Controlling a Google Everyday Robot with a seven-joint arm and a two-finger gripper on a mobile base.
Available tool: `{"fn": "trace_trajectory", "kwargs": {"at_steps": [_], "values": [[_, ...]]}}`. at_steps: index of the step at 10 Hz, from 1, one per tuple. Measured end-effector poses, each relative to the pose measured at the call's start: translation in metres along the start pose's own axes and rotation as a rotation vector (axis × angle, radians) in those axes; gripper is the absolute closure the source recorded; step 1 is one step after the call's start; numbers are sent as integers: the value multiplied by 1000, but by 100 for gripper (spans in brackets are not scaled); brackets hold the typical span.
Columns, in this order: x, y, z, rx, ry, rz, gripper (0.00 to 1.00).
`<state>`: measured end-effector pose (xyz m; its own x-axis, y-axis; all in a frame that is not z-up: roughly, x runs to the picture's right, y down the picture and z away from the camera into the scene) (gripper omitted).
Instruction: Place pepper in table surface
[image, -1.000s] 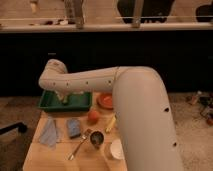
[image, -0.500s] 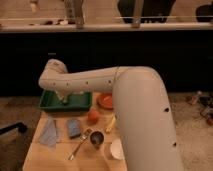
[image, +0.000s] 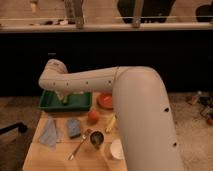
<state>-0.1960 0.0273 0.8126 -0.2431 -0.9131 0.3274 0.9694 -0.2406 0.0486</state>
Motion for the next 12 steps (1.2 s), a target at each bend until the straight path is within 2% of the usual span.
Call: {"fn": "trace_trajectory", "kwargs": {"at_steps": [4,7,10,12], "values": [[2,-10,6,-30,-29,-27,20],[3,-22,11,-28,-60,-51,20],[6,-28,22,22,-116,-15,20],[12,-33,32,80,-142,42,20]]}}
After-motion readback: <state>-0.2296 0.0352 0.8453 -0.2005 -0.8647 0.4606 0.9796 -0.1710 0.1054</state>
